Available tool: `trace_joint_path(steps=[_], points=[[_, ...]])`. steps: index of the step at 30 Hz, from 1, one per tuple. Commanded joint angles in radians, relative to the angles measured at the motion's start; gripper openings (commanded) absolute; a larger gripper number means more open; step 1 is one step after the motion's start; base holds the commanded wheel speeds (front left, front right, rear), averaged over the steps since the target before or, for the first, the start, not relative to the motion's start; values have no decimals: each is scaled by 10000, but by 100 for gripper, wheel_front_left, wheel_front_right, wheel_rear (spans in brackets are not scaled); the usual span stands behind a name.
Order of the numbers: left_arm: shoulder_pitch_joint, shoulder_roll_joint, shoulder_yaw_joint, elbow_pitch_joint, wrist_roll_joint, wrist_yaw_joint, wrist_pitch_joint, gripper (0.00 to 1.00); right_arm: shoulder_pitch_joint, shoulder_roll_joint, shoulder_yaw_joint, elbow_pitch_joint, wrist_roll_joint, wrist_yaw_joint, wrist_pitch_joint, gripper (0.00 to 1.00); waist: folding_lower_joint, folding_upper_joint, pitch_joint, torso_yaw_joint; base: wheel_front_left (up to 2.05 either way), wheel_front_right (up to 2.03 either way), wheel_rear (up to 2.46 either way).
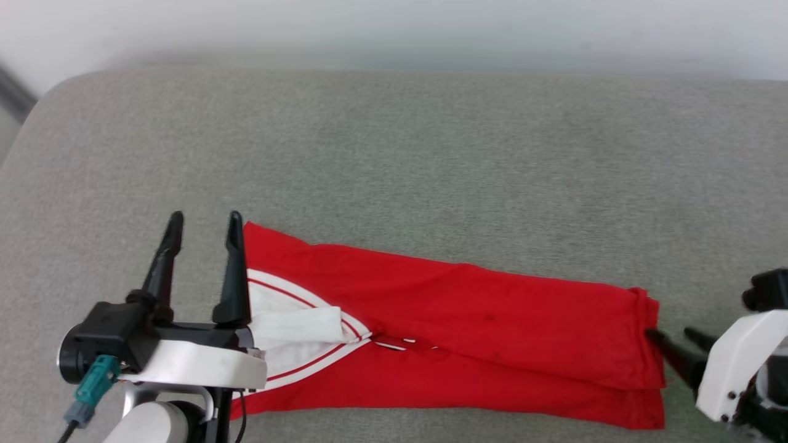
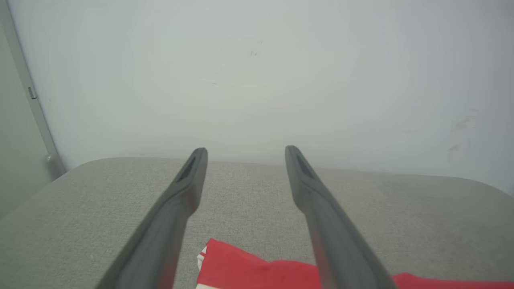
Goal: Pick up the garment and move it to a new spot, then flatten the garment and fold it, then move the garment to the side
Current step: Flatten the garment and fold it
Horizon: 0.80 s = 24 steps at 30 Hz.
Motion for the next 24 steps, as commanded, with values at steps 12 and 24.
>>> trace_joint_path(steps=[12, 24], points=[[53, -261, -257, 16, 737, -190, -78, 100, 264, 920, 248, 1676, 361, -6, 644, 31, 1, 0, 234, 653, 0, 0, 0], [439, -287, -313, 508, 809, -400, -88, 100, -217, 284, 820, 1311, 654, -4, -59, 0, 1, 0, -575, 538, 0, 0, 0]])
